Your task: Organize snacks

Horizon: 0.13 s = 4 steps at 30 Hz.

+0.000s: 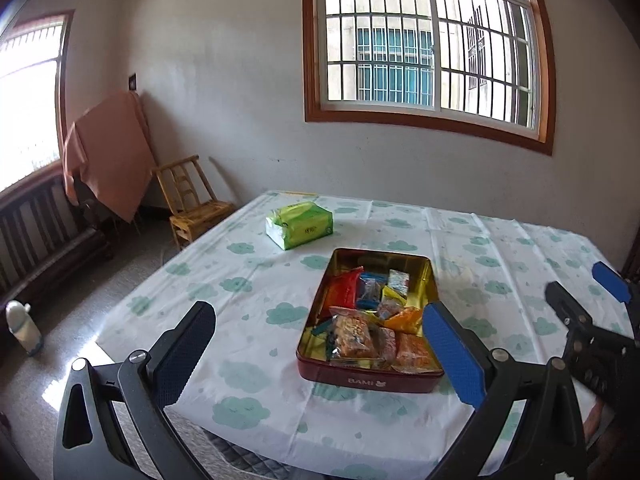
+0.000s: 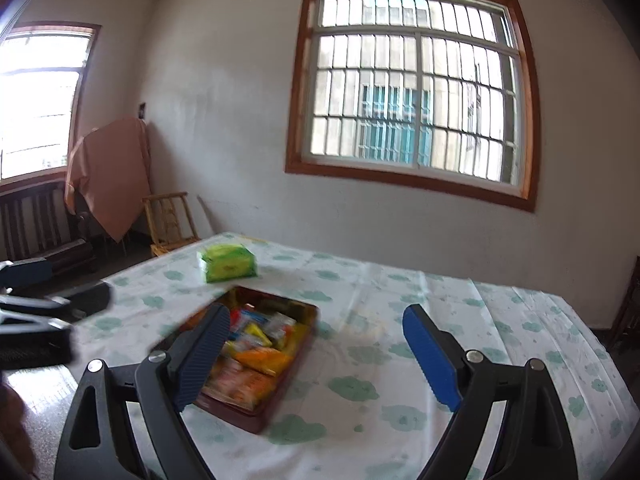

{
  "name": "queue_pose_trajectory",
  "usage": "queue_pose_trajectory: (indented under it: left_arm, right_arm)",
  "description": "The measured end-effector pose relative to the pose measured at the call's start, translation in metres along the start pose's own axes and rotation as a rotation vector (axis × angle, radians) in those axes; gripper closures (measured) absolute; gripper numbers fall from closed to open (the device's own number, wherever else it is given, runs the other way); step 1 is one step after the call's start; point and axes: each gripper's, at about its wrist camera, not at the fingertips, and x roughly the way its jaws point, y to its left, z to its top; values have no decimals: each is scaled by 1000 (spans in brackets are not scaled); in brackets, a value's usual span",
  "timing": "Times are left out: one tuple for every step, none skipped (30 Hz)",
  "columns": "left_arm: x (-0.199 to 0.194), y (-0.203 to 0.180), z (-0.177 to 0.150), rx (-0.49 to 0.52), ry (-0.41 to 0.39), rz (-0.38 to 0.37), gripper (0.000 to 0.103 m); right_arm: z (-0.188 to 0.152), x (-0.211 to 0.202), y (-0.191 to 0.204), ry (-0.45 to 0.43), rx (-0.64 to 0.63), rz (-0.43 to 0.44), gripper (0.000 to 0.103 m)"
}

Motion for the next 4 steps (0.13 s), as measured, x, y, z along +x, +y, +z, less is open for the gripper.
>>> queue_pose_trajectory:
  left_arm:
    - [2,-2,0,9,6,7,0]
    - [4,-4,1,13,12,19,0]
    - [5,-6,1,15,16,28,0]
    - [7,-7,1,19,22,26,0]
  right_arm:
    - [-5,9,-12,26,0,-13,13]
    - [-11,18,-25,56,-3,-30,13]
    - [-17,28,-38,84,-5,-49,13]
    - [-24,39,-53,118,-4,-62,13]
